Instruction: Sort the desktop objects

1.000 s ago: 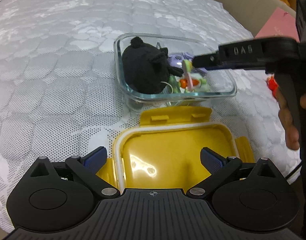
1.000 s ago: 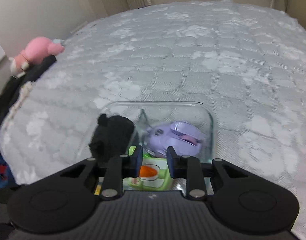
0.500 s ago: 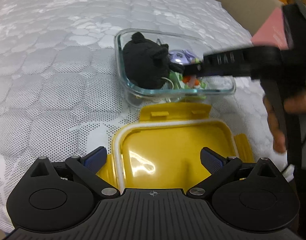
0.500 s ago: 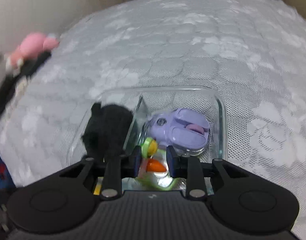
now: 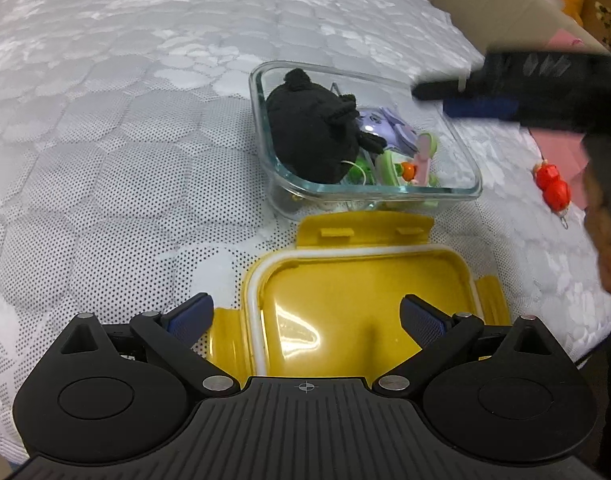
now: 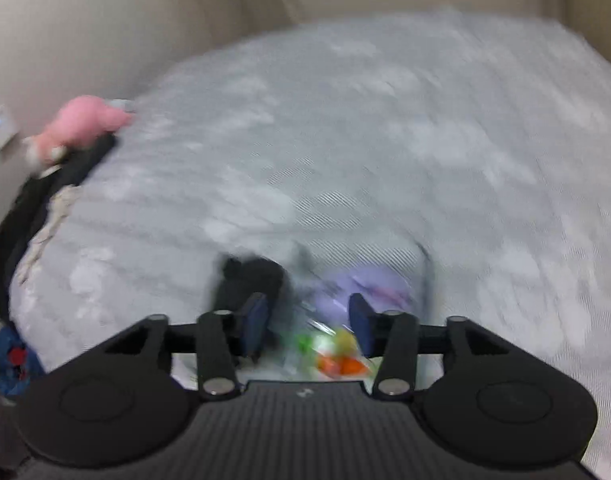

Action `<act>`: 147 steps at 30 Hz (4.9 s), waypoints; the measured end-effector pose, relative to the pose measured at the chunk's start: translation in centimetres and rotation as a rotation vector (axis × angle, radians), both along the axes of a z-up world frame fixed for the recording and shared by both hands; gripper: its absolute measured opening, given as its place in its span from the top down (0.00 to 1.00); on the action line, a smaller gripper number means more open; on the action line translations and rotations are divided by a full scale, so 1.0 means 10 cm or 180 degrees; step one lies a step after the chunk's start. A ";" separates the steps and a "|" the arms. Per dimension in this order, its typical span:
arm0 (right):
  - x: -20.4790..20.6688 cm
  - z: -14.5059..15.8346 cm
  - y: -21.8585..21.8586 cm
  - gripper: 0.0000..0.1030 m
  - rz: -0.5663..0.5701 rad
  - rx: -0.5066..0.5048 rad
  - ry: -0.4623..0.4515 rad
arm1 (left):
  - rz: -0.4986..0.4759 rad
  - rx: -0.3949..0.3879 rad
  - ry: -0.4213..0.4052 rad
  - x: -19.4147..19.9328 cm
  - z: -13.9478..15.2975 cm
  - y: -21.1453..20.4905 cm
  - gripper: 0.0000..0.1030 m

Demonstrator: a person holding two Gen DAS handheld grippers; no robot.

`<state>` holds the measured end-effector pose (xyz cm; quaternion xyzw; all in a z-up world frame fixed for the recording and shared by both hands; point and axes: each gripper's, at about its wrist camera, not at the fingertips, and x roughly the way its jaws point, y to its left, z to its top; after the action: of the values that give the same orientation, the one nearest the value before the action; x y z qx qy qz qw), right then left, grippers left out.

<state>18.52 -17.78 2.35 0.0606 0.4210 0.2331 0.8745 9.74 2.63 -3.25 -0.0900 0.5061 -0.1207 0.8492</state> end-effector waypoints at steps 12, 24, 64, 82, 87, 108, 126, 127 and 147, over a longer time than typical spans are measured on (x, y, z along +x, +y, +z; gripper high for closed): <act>0.20 -0.40 1.15 0.30 0.0516 -0.1077 0.0108 | 0.0110 -0.0111 -0.0014 -0.09 0.00 0.23 0.01; 0.52 -0.54 0.22 0.52 -0.0502 0.0971 0.0850 | 0.0090 -0.0179 0.0058 -0.04 -0.05 0.19 0.01; 0.19 -0.30 0.65 0.96 0.0023 0.0170 0.0497 | 0.0081 -0.0174 0.0036 -0.08 -0.04 0.22 0.01; 0.19 -0.49 0.86 1.00 0.0157 0.0009 0.0851 | 0.0069 -0.0176 0.0058 -0.09 -0.05 0.21 0.01; 0.25 -0.63 0.67 0.93 0.0064 0.0257 0.1070 | 0.0069 -0.0158 0.0049 -0.11 -0.05 0.22 0.01; 0.45 -0.45 0.72 0.58 -0.0121 -0.0104 0.0334 | 0.0144 -0.0200 0.0100 -0.08 -0.10 0.29 0.01; -0.52 0.02 -0.27 0.01 -0.0539 0.0380 -0.0649 | -0.0005 0.0173 0.0013 -0.09 0.04 -0.09 0.01; -0.58 0.00 -0.35 0.00 -0.0585 0.0321 -0.0646 | -0.0020 0.0231 -0.0012 -0.10 0.05 -0.14 0.01; -1.57 -0.87 -1.30 0.01 -0.1176 0.0654 -0.0472 | -0.0133 0.0921 -0.0270 -0.47 0.19 -0.51 0.01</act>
<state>2.78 -30.79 -6.37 0.2081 0.3113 0.1145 0.9201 5.09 -2.44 -1.37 0.0491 0.4836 -0.0678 0.8713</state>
